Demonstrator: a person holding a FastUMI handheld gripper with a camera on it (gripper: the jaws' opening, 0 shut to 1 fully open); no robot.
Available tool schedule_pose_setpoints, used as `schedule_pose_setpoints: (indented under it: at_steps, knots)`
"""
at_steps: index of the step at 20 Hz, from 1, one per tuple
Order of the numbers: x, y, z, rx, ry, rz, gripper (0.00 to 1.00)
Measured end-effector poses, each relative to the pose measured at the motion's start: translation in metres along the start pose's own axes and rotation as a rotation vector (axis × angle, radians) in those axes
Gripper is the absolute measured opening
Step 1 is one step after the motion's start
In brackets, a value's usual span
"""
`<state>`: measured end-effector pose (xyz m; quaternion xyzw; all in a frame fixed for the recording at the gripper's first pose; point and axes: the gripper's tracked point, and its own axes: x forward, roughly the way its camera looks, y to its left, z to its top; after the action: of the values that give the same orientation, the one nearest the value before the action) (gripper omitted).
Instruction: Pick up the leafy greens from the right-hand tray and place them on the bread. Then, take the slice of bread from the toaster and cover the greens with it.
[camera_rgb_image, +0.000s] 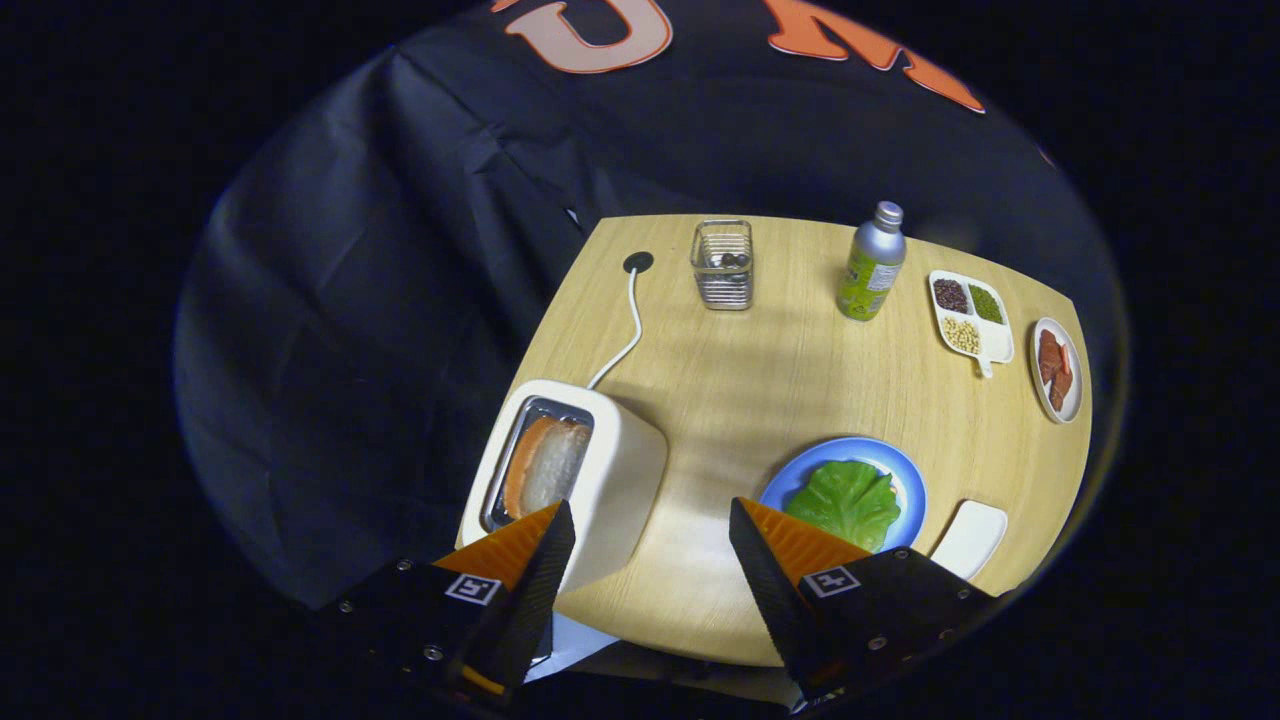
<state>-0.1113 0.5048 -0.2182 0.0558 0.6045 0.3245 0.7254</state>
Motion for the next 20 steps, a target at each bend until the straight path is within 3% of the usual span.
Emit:
schedule_pose_setpoints:
  at_steps: [9, 15, 20]
  knots:
    - [0.028, 0.054, 0.01, 0.037, 0.102, 0.025, 0.86]
    - [0.057, 0.059, 0.008, 0.042, 0.17, -0.021, 0.73]
    - [0.075, 0.062, 0.007, 0.044, 0.205, -0.049, 0.56]
